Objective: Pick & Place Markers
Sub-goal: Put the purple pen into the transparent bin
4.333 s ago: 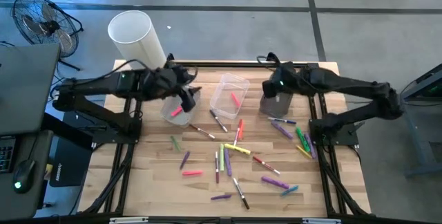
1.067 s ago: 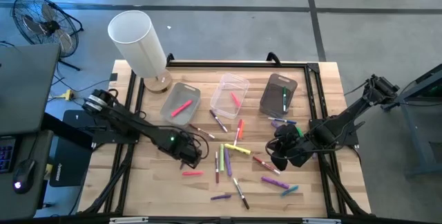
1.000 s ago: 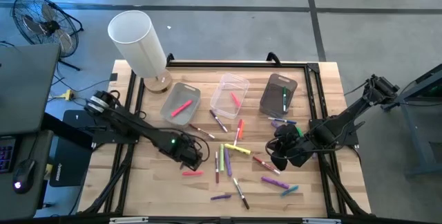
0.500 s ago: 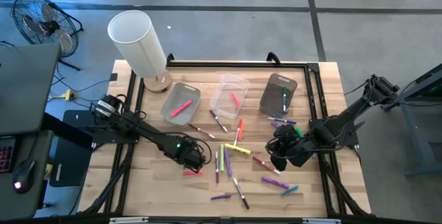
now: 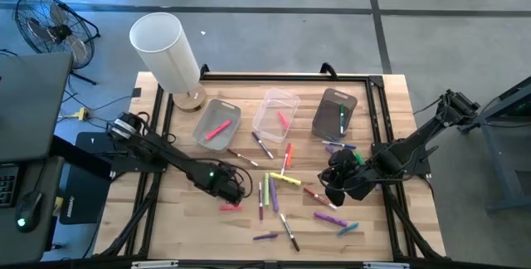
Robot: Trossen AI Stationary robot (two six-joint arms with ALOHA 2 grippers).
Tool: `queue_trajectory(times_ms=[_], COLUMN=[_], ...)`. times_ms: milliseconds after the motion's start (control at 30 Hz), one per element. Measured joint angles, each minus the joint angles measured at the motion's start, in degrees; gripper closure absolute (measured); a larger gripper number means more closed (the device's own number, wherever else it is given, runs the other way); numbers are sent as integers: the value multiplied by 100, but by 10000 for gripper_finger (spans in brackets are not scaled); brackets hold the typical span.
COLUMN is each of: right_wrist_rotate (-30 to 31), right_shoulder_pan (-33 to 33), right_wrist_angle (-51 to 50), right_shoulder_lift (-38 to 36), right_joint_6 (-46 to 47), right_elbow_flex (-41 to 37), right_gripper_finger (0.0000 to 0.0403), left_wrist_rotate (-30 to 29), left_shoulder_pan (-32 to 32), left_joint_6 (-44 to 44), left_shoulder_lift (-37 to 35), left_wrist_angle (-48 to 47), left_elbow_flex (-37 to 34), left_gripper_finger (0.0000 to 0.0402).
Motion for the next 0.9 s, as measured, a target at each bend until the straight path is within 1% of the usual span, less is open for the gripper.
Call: queue_trajectory(times_ms=[233,333,467,567,700,800,900], right_wrist_rotate=[0,2,9,13,48,51,101], right_shoulder_pan=[0,0,0,-2,-2,-2,-2], right_wrist_angle=[35,68,108,123,179,217,235], right_shoulder_lift=[0,0,0,-2,-2,-2,-2], right_joint_6=[0,0,-92,-188,-190,-184,-179], right_elbow_flex=[0,0,0,0,0,0,0], right_gripper_finger=[403,402,403,403,402,403,403], left_wrist_rotate=[-540,-796,-849,-871,-807,-483,-38], left_shoulder_pan=[-3,66,324,728,1468,2116,2760], left_joint_6=[3,182,962,1772,2976,3757,4495], left_shoulder_lift=[-717,-868,-894,-876,-767,-657,-349], left_wrist_angle=[128,-2,-476,-784,-814,-784,-786], left_elbow_flex=[23,349,1098,1710,2429,2831,3164], left_gripper_finger=[373,373,373,373,373,373,373])
